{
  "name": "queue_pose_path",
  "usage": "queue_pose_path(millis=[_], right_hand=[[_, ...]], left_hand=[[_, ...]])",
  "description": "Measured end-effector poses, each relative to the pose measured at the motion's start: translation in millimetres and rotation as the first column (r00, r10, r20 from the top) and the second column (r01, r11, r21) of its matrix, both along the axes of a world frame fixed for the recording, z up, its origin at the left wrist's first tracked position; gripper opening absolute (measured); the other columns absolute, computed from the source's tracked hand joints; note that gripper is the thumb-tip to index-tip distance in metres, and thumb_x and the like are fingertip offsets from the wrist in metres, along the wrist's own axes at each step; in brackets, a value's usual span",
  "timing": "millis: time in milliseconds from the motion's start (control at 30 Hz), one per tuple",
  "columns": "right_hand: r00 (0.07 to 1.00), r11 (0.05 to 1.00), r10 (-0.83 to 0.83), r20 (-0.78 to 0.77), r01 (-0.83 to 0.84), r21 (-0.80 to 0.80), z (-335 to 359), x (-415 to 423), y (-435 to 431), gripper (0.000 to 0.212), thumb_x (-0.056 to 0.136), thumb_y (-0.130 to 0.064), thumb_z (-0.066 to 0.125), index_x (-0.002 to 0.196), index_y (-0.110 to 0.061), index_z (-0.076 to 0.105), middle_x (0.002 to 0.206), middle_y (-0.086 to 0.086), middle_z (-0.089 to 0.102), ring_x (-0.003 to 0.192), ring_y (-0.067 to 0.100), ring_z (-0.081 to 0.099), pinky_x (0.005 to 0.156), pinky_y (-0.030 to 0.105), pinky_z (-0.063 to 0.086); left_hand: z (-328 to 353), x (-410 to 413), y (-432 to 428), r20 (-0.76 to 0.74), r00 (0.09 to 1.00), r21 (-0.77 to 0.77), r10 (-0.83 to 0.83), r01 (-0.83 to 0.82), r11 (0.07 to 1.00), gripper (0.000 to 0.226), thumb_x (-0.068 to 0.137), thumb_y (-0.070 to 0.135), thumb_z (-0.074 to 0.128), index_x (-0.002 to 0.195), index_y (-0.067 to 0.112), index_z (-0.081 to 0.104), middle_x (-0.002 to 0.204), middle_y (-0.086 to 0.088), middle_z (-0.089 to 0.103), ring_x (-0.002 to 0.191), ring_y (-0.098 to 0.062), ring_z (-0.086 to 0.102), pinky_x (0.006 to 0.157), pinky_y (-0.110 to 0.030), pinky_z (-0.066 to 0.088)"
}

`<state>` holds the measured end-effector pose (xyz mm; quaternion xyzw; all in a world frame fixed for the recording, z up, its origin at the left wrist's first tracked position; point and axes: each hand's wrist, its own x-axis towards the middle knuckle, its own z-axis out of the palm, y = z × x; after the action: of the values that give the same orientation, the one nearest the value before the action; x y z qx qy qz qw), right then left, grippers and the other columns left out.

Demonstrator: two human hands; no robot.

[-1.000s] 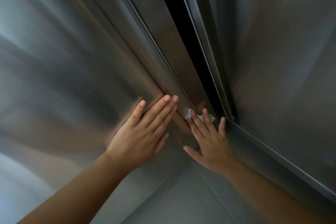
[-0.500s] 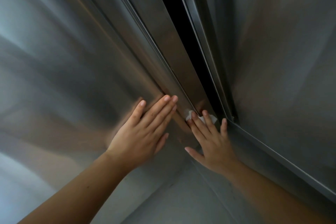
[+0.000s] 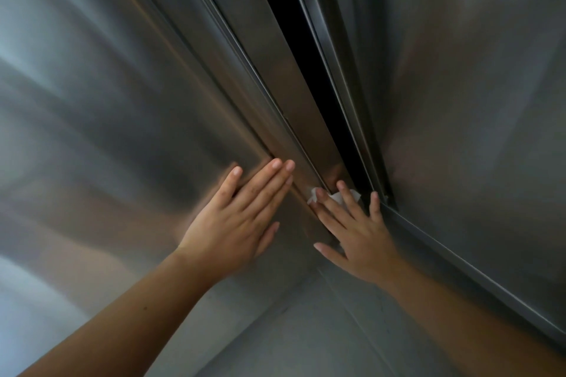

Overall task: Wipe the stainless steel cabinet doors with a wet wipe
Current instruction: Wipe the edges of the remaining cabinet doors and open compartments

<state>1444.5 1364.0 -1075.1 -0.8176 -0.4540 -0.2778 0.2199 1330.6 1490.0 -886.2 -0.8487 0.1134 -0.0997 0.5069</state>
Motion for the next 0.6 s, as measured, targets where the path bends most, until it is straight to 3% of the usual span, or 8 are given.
queue_pose_path(millis=[300,500,600], right_hand=[[0.996,0.996,0.001,-0.088,0.007,0.084,33.0,-3.4,11.1,0.071,0.090,-0.062,0.027,0.148,-0.022,0.014,0.155,-0.004,0.010,0.142,0.028,0.012,0.100,0.063,-0.003],[0.996,1.000,0.015,-0.090,-0.017,-0.023,12.2,-6.2,-2.4,0.069,0.086,-0.060,0.031,0.141,-0.019,0.035,0.150,0.000,0.026,0.136,0.033,0.028,0.097,0.065,0.012],[0.998,1.000,0.009,-0.060,-0.010,-0.024,12.6,-4.9,-5.8,0.067,0.087,-0.060,0.030,0.141,-0.020,0.034,0.150,0.000,0.028,0.138,0.031,0.026,0.099,0.065,0.009]], left_hand=[[1.1,-1.0,-1.9,-0.021,1.000,-0.057,0.014,-0.015,0.998,0.061,0.092,0.039,0.028,0.142,0.005,0.034,0.150,-0.008,0.026,0.138,-0.020,0.022,0.112,-0.044,0.005],[2.6,-2.2,-2.5,-0.043,0.999,-0.061,0.022,-0.024,0.998,0.060,0.091,0.040,0.029,0.141,0.006,0.037,0.149,-0.008,0.029,0.139,-0.020,0.024,0.112,-0.044,0.006],[3.8,-2.3,-3.1,-0.059,0.998,-0.090,0.034,-0.039,0.995,0.062,0.091,0.042,0.028,0.140,0.006,0.038,0.149,-0.008,0.028,0.139,-0.020,0.022,0.112,-0.043,0.005]])
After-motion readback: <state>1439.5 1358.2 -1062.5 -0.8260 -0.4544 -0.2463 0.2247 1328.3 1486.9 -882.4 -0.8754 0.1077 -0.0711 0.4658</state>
